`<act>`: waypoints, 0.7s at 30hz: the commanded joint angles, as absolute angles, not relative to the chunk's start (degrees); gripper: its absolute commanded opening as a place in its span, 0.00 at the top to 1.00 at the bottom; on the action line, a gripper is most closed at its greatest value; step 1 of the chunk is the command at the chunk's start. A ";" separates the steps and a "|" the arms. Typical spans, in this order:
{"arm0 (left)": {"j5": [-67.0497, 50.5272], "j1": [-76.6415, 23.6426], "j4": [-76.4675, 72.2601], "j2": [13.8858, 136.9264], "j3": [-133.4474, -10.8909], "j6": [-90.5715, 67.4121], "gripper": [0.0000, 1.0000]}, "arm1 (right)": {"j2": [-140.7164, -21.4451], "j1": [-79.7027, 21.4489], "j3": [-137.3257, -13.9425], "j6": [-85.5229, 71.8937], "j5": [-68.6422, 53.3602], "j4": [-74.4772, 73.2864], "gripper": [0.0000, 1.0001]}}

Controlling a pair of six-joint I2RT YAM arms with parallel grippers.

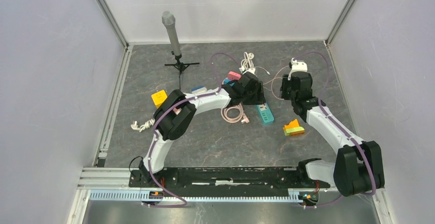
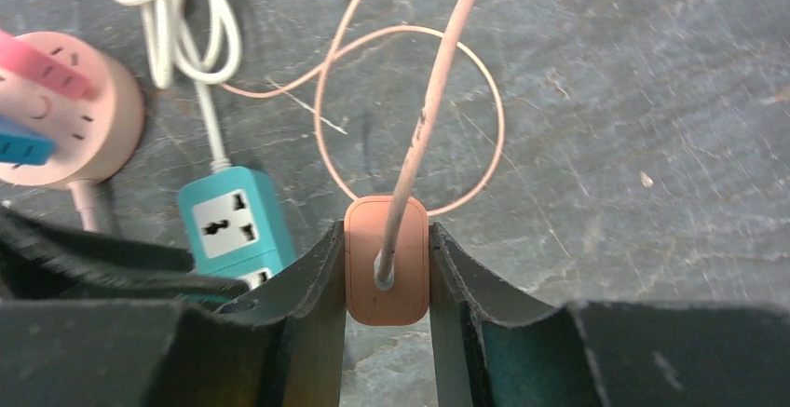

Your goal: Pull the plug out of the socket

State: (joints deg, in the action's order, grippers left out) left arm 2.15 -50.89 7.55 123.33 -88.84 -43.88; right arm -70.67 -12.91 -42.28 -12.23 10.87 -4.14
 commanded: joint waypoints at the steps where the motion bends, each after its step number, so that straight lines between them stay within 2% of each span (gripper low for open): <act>1: -3.86 -50.89 8.14 115.16 -91.93 -36.65 0.32 | -71.13 -10.20 -42.40 -15.78 12.20 -5.44 1.00; 7: 1.78 -50.80 9.36 102.35 -85.81 -32.43 0.20 | -71.87 -6.99 -37.27 -17.16 4.69 -0.46 0.98; 13: 11.15 -50.67 17.51 90.35 -84.22 -25.62 0.10 | -71.83 -3.99 -32.70 -18.53 2.31 2.49 0.94; 17: 17.15 -50.39 21.35 83.58 -81.35 -23.96 0.04 | -72.06 -2.59 -31.18 -18.22 2.66 3.21 0.83; 21: 19.38 -50.36 24.21 78.83 -80.68 -22.52 0.03 | -72.04 -1.41 -30.76 -18.46 4.78 2.24 0.66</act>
